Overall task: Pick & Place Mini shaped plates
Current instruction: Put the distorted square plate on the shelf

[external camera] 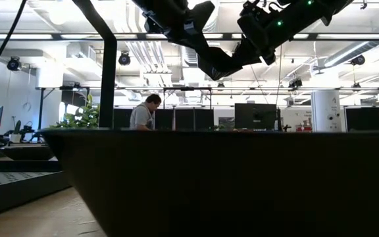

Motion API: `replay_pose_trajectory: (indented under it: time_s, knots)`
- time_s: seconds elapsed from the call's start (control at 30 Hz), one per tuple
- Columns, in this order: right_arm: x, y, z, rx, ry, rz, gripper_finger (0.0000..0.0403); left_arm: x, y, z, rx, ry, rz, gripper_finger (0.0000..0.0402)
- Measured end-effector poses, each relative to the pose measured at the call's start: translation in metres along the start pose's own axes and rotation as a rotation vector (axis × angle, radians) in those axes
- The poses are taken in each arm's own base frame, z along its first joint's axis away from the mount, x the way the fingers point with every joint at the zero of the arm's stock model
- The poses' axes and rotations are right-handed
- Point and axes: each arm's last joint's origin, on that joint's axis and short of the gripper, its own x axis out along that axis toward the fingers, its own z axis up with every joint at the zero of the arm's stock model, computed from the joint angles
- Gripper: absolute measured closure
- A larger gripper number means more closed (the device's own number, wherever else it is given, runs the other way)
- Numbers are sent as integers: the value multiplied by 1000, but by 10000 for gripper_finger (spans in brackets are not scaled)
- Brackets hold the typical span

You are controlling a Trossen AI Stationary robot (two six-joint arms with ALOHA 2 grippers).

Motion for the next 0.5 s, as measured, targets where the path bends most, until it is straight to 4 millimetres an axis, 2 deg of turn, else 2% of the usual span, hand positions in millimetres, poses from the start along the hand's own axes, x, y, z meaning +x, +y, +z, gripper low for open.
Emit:
replay_pose_trajectory:
  time_s: [0.5]
  knots:
    - [0,0,0,1,0,-1,394,3,2,-7,-3,22,24,321]
